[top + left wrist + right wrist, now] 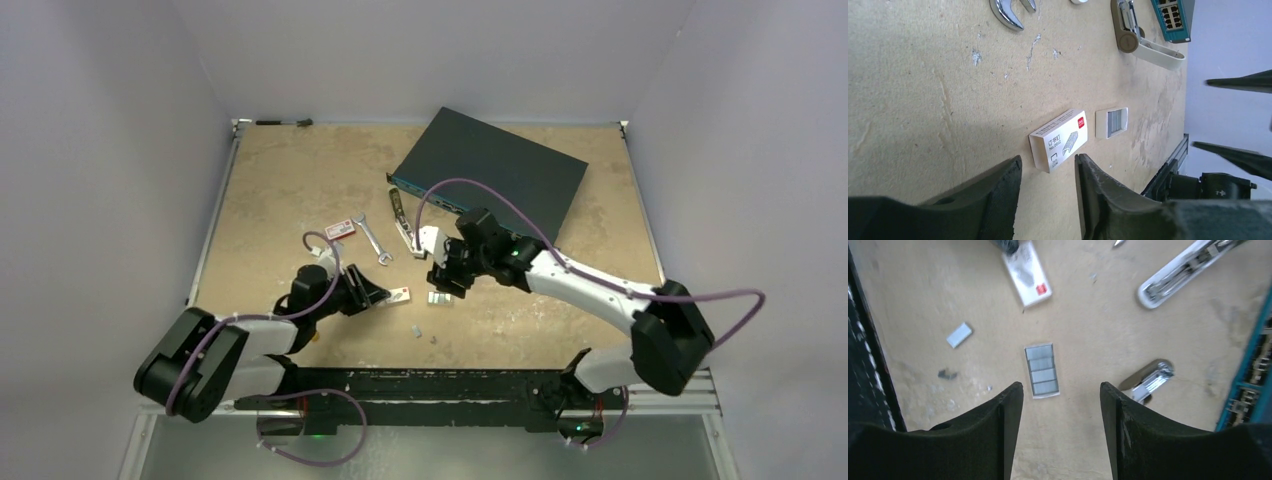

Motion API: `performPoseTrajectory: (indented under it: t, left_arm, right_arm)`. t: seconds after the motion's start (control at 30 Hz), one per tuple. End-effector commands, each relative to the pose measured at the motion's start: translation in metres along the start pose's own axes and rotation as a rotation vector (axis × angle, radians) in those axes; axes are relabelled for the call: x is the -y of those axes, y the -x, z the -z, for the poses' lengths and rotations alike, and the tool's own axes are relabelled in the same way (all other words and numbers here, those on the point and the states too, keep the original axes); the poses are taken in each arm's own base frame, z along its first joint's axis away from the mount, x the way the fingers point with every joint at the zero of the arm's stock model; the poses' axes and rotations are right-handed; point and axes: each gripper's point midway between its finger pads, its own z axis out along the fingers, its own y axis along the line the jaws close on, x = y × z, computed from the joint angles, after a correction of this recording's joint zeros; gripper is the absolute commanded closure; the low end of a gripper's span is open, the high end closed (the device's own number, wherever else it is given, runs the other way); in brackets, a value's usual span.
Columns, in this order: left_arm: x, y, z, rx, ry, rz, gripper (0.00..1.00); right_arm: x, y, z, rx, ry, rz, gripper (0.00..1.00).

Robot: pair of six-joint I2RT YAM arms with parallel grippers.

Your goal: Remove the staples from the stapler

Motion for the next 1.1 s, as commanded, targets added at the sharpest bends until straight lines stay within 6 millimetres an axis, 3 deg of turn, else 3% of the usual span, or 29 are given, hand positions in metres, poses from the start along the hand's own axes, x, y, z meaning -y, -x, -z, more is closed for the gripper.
performPoseTrajectory:
  t: [0.0, 0.13, 0.27, 0.43, 0.53, 0.67, 0.83, 1.07]
  left_arm:
    - [-0.005, 0.011, 0.008, 0.043, 0.062, -0.035, 0.55]
    - [0.001, 0.016, 0.019, 0.057, 0.078, -0.040, 0.51]
    - [0.001, 0.016, 0.030, 0.060, 0.112, -0.048, 0.48]
    - [0.000, 0.014, 0.037, 0.041, 0.145, -0.051, 0.43]
    - [0.004, 0.017, 0.040, 0.042, 0.148, -0.049, 0.40]
    - [0.013, 0.027, 0.043, 0.078, 0.139, -0.053, 0.39]
    - [0.012, 0.026, 0.047, 0.061, 0.171, -0.045, 0.39]
    - [0.025, 0.056, 0.064, 0.118, 0.276, -0.064, 0.39]
  right_arm:
    - [0.015, 0.048, 0.029, 0.234, -0.154, -0.215, 0.39]
    - [0.009, 0.057, 0.039, 0.315, -0.176, -0.539, 0.41]
    - [-0.007, 0.046, 0.039, 0.303, -0.213, -0.732, 0.42]
    - [-0.053, 0.051, 0.030, 0.311, -0.195, -0.780, 0.41]
    - [-0.067, 0.040, 0.022, 0.297, -0.202, -0.858, 0.41]
    - [-0.083, 0.045, 0.010, 0.308, -0.158, -0.886, 0.43]
    - [-0.096, 0.043, -0.019, 0.156, -0.189, -0.855, 0.44]
    - [-0.100, 0.032, -0.052, -0.021, -0.313, -0.869, 0.43]
